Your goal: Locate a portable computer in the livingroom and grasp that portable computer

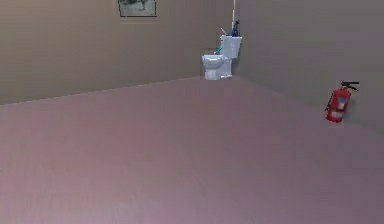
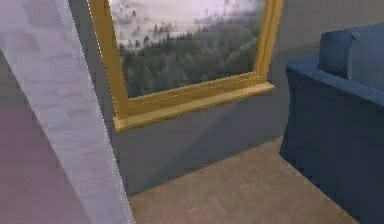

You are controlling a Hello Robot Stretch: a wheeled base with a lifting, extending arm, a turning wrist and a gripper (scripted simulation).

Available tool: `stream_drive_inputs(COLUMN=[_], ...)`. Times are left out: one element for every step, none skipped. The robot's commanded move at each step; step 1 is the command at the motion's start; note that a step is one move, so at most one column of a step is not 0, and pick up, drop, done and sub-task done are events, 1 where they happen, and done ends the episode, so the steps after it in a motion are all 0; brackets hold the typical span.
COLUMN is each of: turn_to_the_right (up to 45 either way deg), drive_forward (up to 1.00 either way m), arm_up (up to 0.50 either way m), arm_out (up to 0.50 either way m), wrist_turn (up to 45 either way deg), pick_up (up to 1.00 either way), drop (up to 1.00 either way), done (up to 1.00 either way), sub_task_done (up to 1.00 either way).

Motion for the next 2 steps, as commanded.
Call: stream_drive_inputs(turn_to_the_right=[-24.0, 0.0], drive_forward=[0.00, 0.60], arm_up=[0.00, 0.00], arm_out=[0.00, 0.00], wrist_turn=[0.0, 0.0], pick_up=[0.00, 0.00], drop=[0.00, 0.00], done=[0.00, 0.00], sub_task_done=[0.00, 0.00])
